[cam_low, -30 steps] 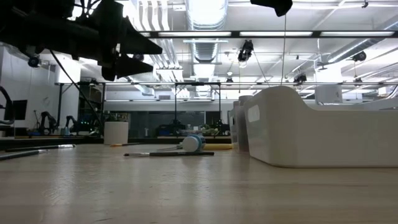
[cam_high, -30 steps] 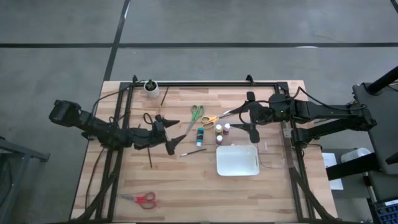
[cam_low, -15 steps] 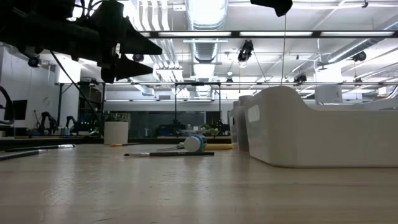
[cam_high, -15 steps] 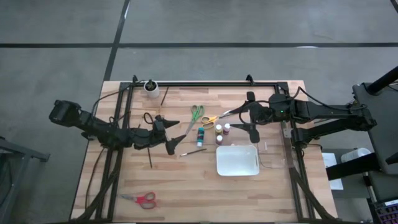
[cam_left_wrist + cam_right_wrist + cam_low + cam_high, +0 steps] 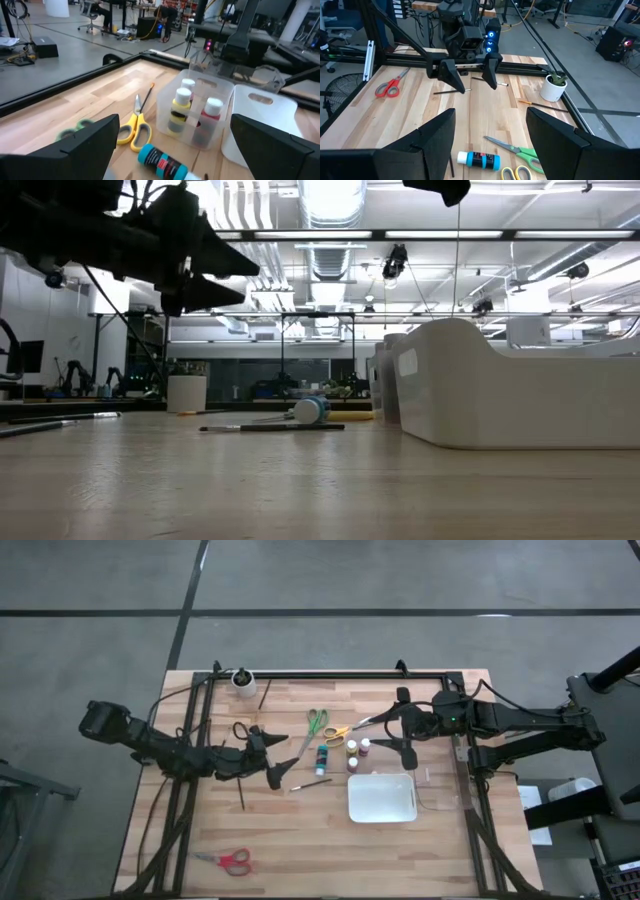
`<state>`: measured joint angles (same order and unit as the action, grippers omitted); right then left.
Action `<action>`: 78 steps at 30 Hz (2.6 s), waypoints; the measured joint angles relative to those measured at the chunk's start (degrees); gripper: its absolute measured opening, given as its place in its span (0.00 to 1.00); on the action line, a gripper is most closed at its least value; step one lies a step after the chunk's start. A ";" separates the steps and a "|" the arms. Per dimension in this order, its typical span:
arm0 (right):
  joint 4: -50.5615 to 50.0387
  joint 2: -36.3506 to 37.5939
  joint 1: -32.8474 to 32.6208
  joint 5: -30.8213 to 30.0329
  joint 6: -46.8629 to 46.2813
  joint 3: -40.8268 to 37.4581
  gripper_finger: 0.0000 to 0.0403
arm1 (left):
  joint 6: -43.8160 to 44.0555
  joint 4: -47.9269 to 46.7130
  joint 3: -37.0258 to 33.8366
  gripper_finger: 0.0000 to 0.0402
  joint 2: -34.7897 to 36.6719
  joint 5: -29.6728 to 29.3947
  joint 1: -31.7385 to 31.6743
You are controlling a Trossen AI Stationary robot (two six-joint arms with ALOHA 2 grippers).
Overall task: Pick & Place Paint Supplies
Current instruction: Put the blue paint bottle into the left transparent bin
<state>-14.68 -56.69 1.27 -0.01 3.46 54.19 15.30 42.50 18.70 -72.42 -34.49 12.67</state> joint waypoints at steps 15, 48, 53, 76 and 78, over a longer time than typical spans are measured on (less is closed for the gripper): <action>0.00 0.00 0.01 0.00 0.00 0.00 0.60 | 0.10 -4.26 0.00 0.97 0.00 -0.01 0.00; 0.50 0.00 -0.01 -0.24 2.20 0.00 0.60 | -0.04 -9.08 0.00 0.97 -0.04 0.00 0.02; 0.92 0.02 0.01 -1.92 -1.12 0.00 0.60 | -0.03 -10.84 0.00 0.97 -0.04 -0.01 0.02; -1.02 -15.74 -1.61 3.50 24.47 3.13 0.60 | 0.01 -15.85 -0.28 0.97 -0.04 0.01 0.02; -3.07 -18.36 -2.10 3.52 29.07 4.93 0.60 | 0.01 -16.37 -0.28 0.97 -0.04 0.01 0.02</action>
<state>-17.75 -75.05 -0.83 3.51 32.54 59.12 15.31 26.12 18.41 -72.47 -34.48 12.69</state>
